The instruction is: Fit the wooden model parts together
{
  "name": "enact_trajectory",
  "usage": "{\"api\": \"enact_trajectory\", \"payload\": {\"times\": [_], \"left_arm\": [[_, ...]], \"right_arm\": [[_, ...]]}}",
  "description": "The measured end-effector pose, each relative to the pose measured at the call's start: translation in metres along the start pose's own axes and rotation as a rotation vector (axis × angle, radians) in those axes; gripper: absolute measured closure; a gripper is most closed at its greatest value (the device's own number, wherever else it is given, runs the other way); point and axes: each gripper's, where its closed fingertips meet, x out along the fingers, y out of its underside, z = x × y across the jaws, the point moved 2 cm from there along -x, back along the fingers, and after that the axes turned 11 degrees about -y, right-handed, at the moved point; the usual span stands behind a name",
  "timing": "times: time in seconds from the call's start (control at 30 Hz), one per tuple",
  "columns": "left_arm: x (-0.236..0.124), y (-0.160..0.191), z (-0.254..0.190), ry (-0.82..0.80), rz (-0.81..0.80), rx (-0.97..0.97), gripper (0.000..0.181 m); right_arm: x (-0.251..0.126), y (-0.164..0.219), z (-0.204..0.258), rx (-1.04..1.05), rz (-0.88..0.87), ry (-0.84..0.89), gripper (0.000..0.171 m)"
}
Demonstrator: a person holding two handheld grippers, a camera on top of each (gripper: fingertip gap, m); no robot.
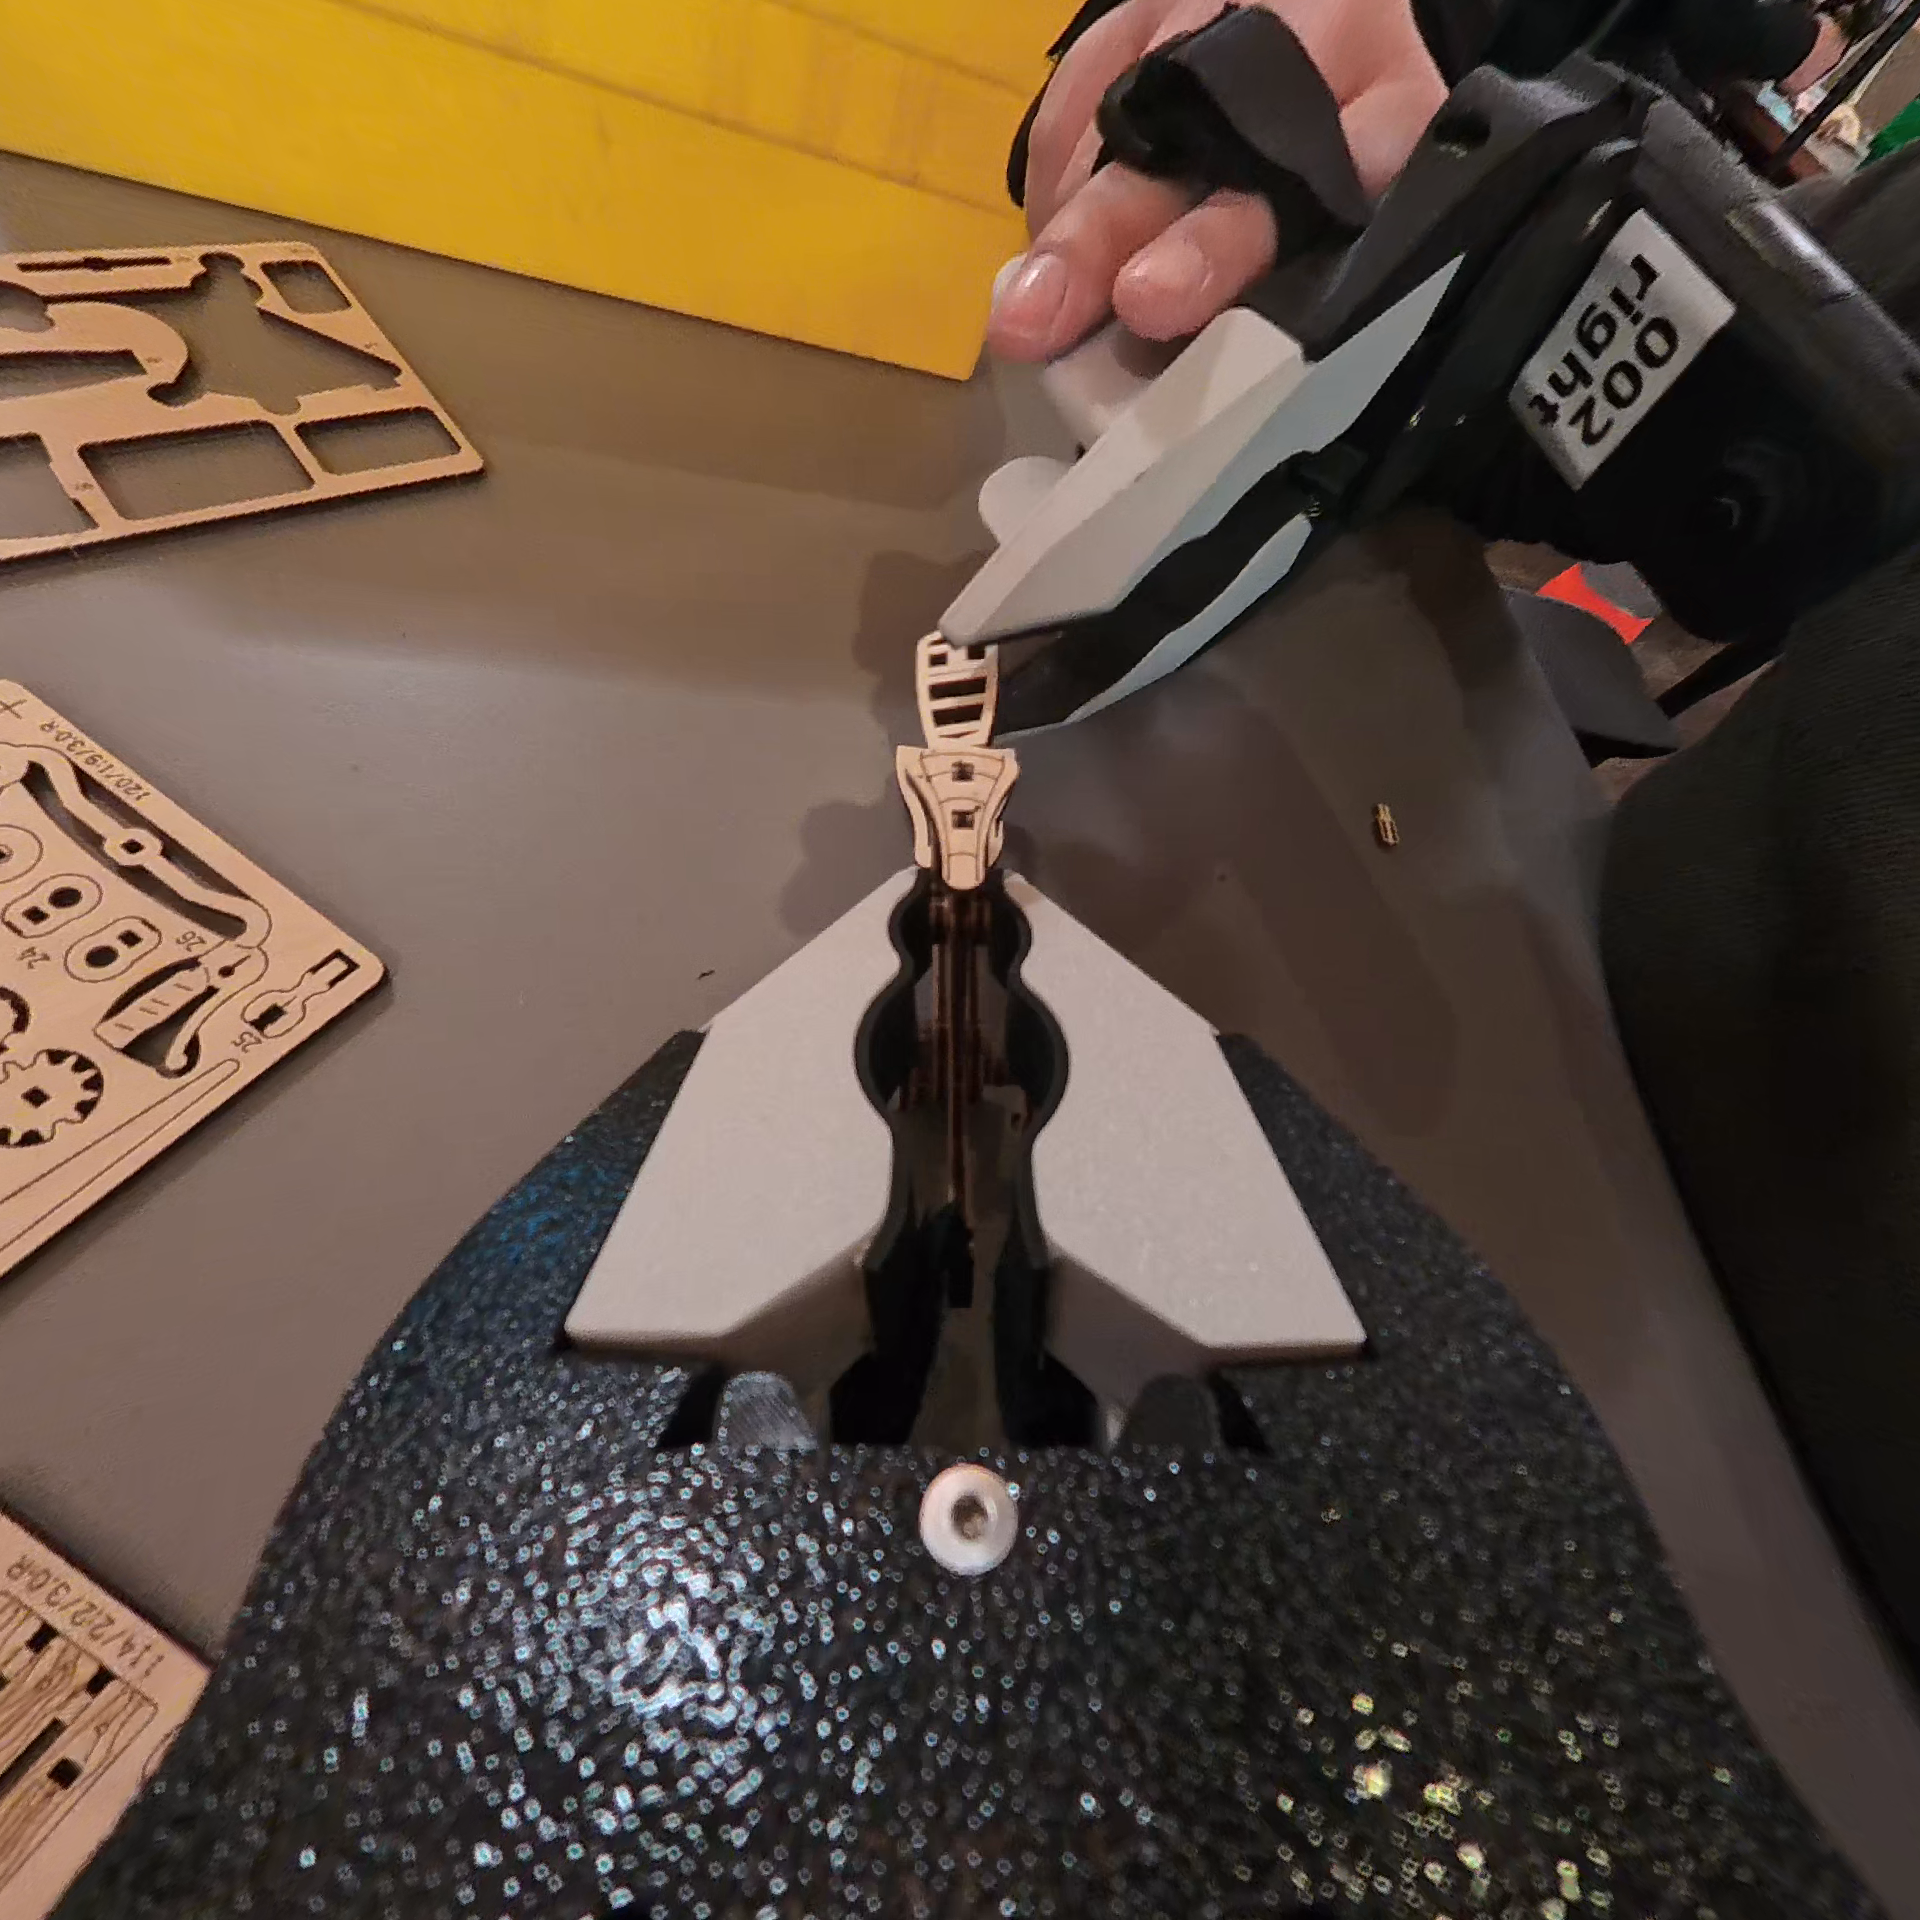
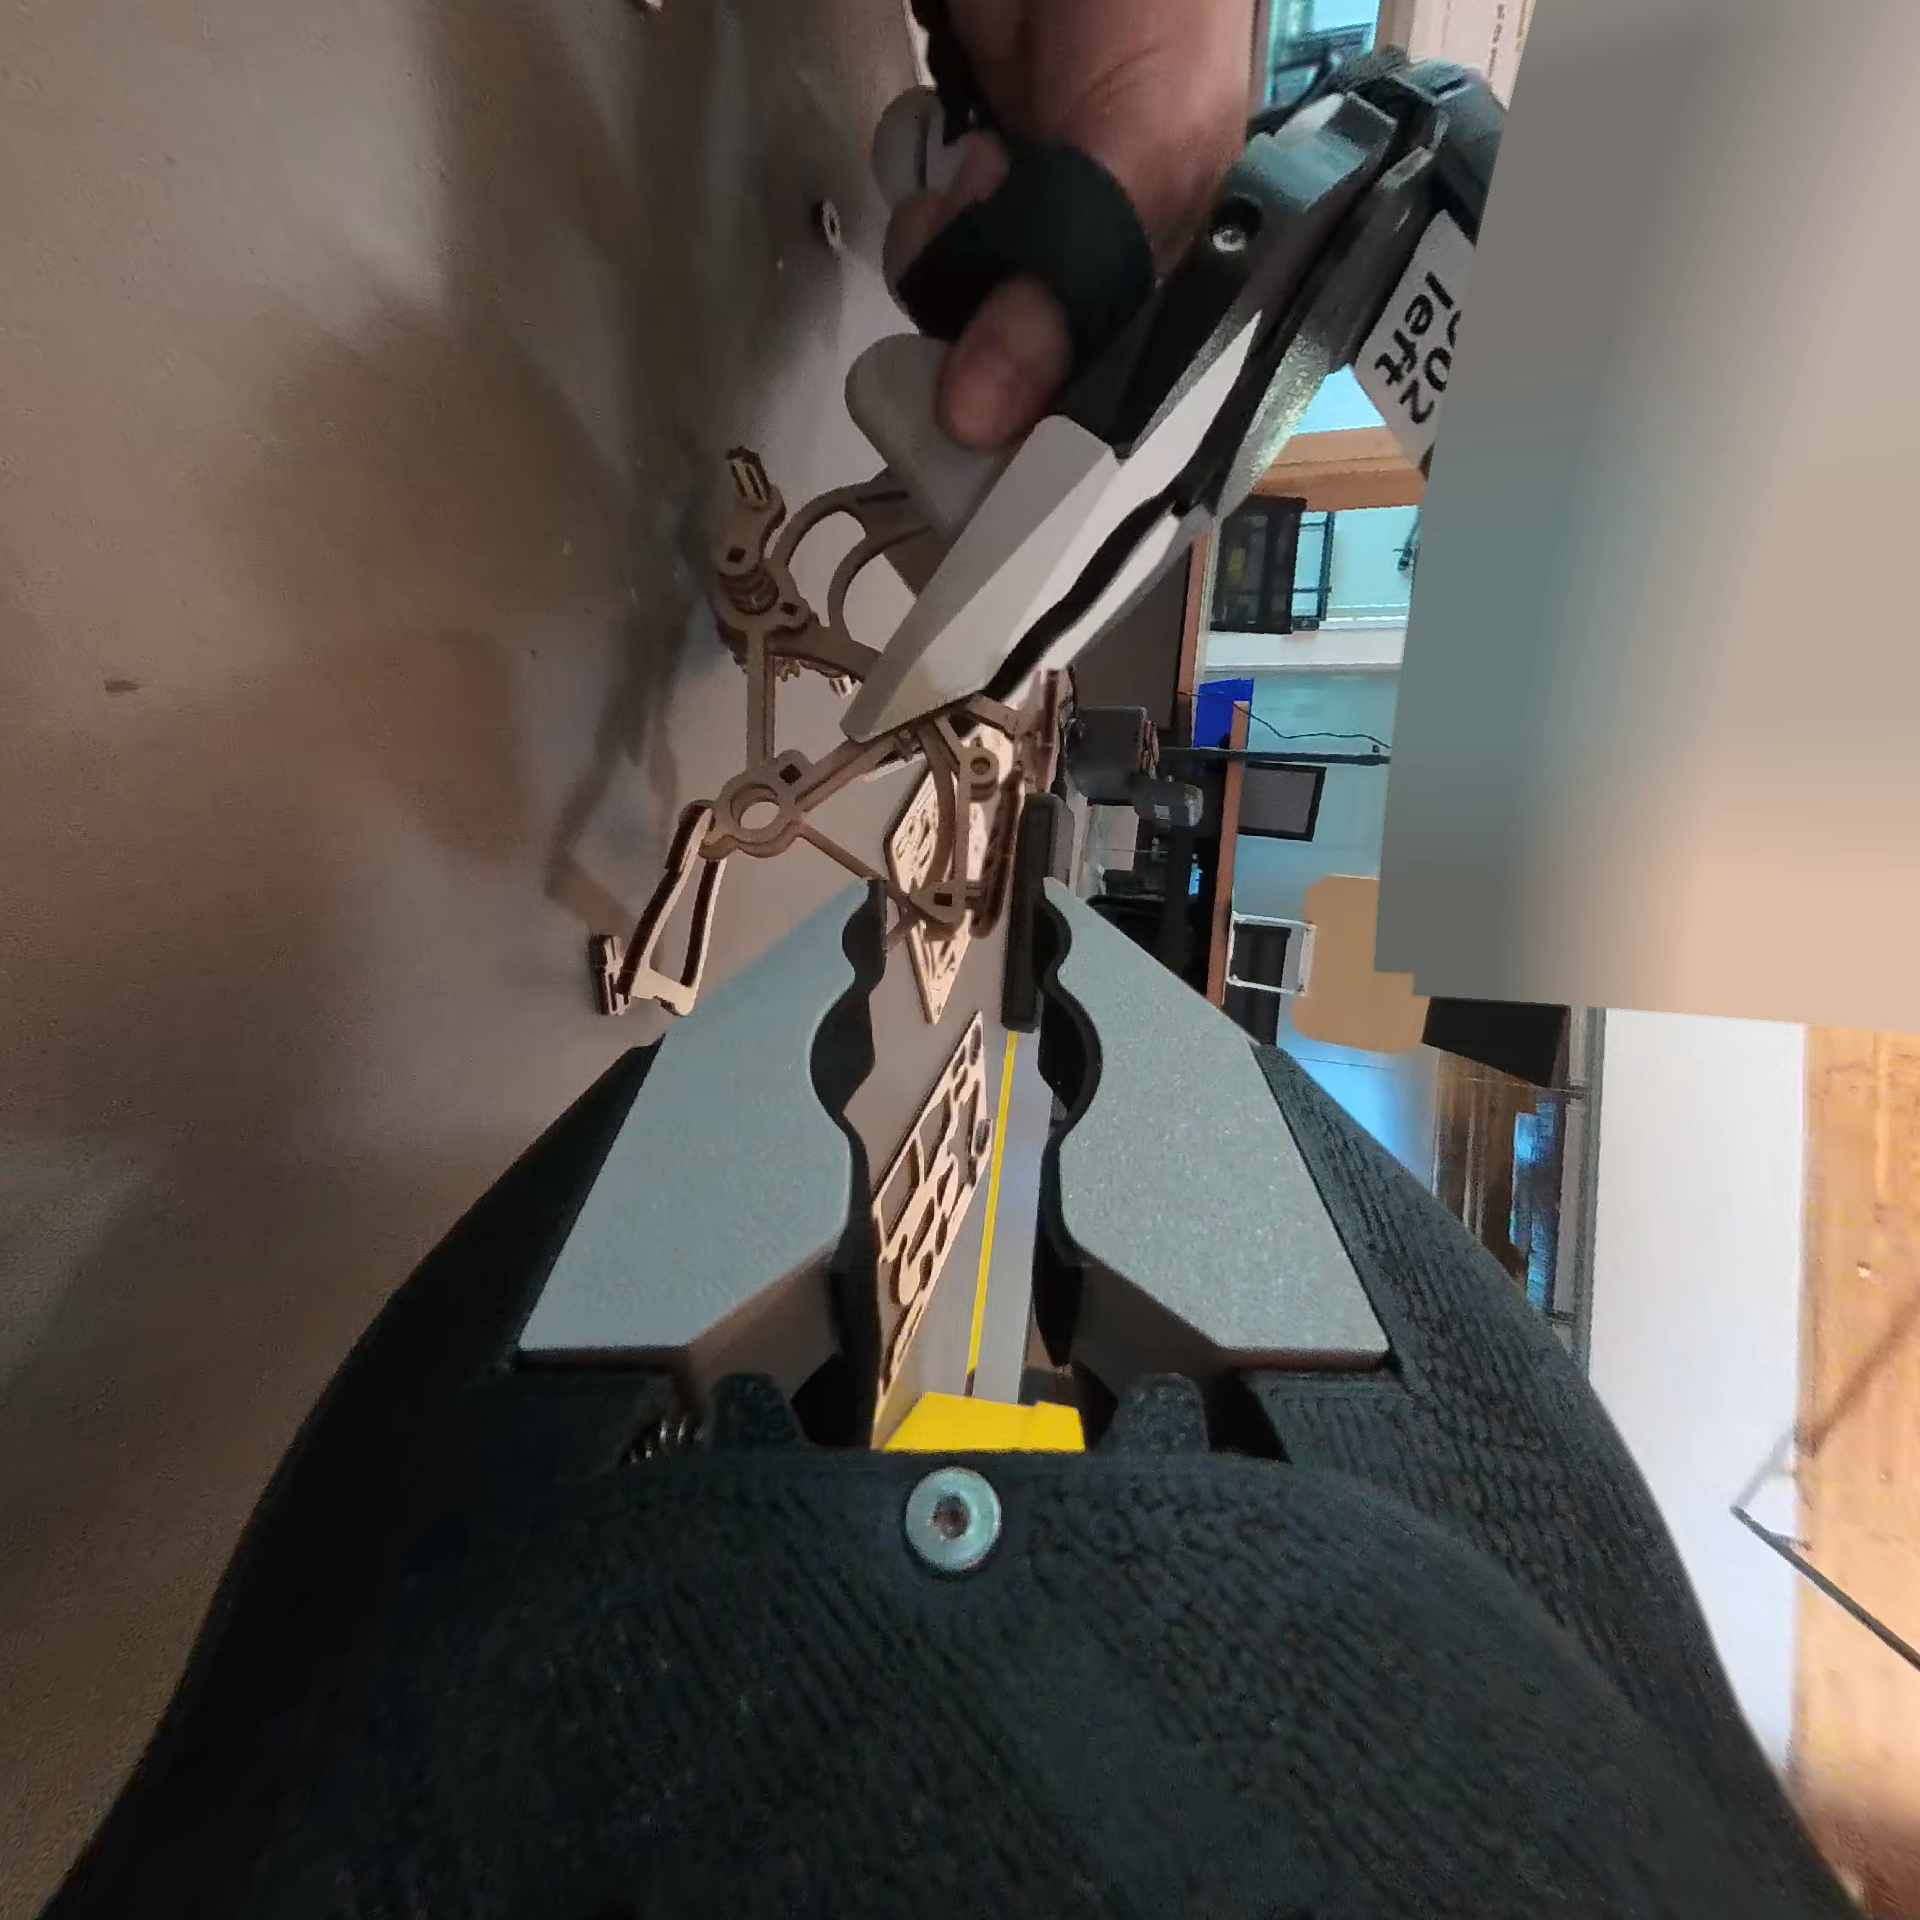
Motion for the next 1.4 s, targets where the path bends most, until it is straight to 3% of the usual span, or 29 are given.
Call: {"api": "enact_trajectory", "payload": {"times": [0.57,0.7,0.77,0.87,1.23,1.4], "left_arm": [[0.001,0.001,-0.002,-0.026,0.017,0.047,0.174],[-0.001,0.000,-0.002,0.008,0.002,0.010,0.174],[-0.002,0.001,-0.004,0.048,-0.006,0.003,0.173],[-0.005,0.001,-0.012,0.139,-0.020,-0.012,0.174],[-0.043,-0.017,-0.062,0.759,-0.190,-0.167,0.174],[-0.053,-0.019,-0.072,0.866,-0.219,-0.166,0.175]], "right_arm": [[-0.001,-0.002,0.004,-0.022,0.050,-0.060,0.157],[-0.001,-0.001,0.003,0.071,-0.002,-0.075,0.156],[-0.002,-0.002,0.005,0.165,-0.062,-0.126,0.137],[-0.011,-0.010,0.001,0.288,-0.223,-0.157,0.126],[-0.063,-0.051,-0.034,0.642,-0.835,-0.230,0.130],[-0.073,-0.058,-0.042,0.724,-0.962,-0.260,0.134]]}}
